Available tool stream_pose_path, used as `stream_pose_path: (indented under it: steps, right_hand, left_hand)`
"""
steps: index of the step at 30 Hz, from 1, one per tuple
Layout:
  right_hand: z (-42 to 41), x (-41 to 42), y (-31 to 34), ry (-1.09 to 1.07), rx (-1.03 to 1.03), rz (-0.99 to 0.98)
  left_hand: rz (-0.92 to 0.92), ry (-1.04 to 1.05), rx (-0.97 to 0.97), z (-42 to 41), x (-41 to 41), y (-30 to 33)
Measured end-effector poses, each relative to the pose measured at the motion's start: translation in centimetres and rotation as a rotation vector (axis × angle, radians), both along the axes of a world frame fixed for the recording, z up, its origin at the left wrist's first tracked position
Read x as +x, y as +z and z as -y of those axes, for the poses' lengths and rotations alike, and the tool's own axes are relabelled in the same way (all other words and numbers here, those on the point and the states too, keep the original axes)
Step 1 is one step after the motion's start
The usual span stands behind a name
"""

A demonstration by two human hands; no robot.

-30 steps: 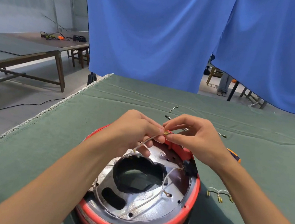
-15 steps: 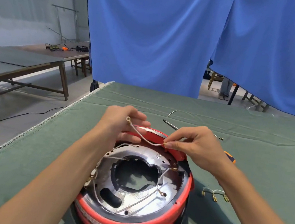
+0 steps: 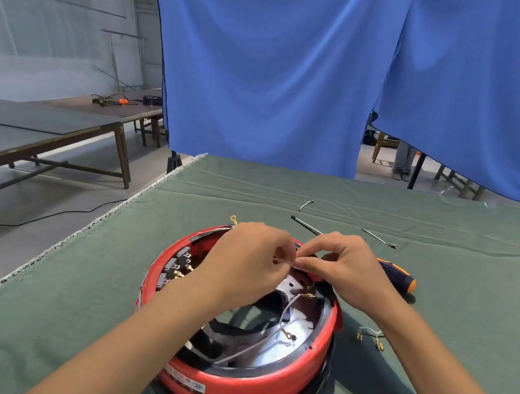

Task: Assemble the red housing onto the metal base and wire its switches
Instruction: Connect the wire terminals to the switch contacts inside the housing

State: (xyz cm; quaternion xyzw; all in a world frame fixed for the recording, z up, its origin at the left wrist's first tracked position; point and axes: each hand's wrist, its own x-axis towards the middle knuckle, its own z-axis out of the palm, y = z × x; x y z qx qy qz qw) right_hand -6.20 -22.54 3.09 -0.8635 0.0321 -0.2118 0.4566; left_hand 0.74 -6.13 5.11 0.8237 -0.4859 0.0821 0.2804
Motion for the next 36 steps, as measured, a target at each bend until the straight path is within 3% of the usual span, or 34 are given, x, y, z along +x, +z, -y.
stream_pose_path:
  steps: [4, 8, 11, 14, 20, 36]
  right_hand:
    - [0.1, -0.2, 0.0, 0.051, 0.051, 0.014]
    - [0.2, -0.7, 0.1, 0.043, 0.093, 0.003]
    - [0.0, -0.4, -0.3, -0.11, 0.173, 0.084]
    - [-0.9, 0.3, -1.3, -0.296, 0.136, 0.027]
    - [-1.3, 0.5, -2.2, -0.326, 0.19, -0.036]
    - [-1.4, 0.5, -2.0, -0.334, 0.19, -0.039]
  left_hand:
    - [-0.066, 0.067, 0.023, 0.2, -0.1, 0.1]
    - [-0.198, 0.008, -0.015, 0.3, 0.1, 0.1]
    - [-0.256, -0.04, 0.005, 0.3, 0.2, -0.2]
    - [-0.304, -0.076, 0.046, 0.4, 0.0, -0.8]
    - [-0.41, -0.114, -0.001, 0.5, 0.6, -1.3]
    - [-0.384, -0.123, -0.016, 0.9, 0.4, -1.5]
